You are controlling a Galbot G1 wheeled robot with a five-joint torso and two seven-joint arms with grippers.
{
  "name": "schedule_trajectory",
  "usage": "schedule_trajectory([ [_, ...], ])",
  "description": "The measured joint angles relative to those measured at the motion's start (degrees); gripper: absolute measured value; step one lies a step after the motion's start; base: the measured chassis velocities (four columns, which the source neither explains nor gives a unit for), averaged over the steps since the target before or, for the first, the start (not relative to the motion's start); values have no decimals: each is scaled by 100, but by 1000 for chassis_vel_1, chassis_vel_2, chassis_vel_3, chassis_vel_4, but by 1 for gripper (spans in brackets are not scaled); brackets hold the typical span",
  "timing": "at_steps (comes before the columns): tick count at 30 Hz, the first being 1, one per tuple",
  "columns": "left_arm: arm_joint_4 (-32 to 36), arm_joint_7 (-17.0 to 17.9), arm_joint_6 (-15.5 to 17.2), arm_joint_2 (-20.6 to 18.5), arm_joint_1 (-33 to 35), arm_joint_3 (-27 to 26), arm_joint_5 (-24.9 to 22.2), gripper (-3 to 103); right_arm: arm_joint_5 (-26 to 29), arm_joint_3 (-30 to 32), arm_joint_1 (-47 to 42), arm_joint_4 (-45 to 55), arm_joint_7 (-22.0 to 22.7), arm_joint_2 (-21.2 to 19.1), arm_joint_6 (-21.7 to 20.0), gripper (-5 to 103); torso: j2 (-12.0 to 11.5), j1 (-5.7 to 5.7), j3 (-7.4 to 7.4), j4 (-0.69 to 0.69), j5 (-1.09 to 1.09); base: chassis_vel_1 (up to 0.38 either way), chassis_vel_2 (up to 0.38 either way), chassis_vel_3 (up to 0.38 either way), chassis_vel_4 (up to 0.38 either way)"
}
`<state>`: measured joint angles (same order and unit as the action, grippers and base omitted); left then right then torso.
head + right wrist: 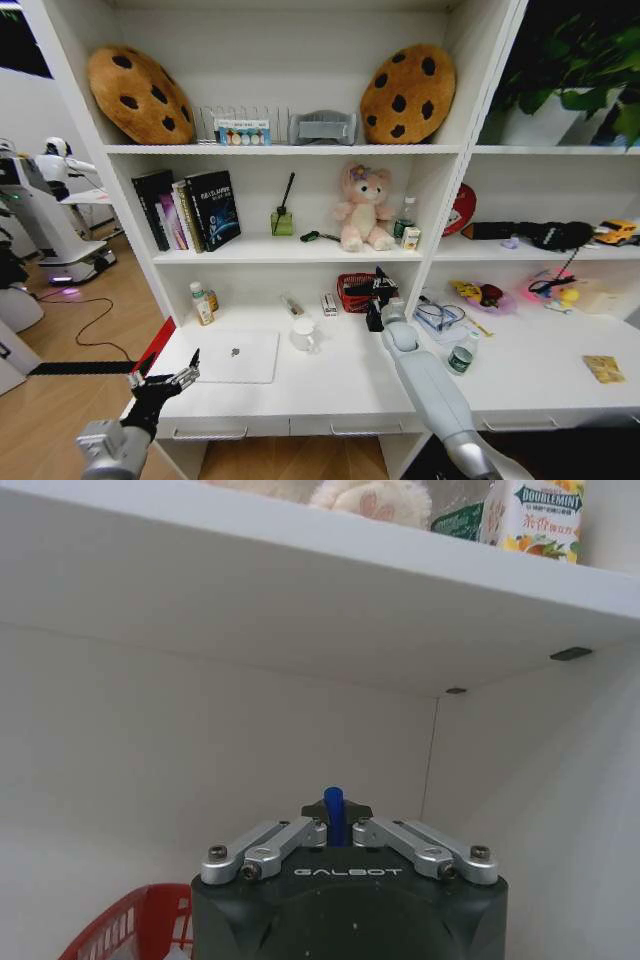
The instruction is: Organize the objects on the table.
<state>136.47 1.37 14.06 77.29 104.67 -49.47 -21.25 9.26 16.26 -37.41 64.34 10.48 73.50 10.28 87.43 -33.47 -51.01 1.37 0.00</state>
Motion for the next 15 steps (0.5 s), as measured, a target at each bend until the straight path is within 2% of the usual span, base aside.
schedule_trajectory([
  [13, 0, 0, 0, 0, 0, 0, 0, 100, -187, 25, -146, -124, -49, 18, 53, 7, 0, 1, 1, 0, -1, 0, 0, 0, 0],
  [15, 0, 0, 0, 0, 0, 0, 0, 100, -228, 25, -175, -125, -14, 23, 52, 3, 0, 1, 1, 0, -1, 0, 0, 0, 0],
])
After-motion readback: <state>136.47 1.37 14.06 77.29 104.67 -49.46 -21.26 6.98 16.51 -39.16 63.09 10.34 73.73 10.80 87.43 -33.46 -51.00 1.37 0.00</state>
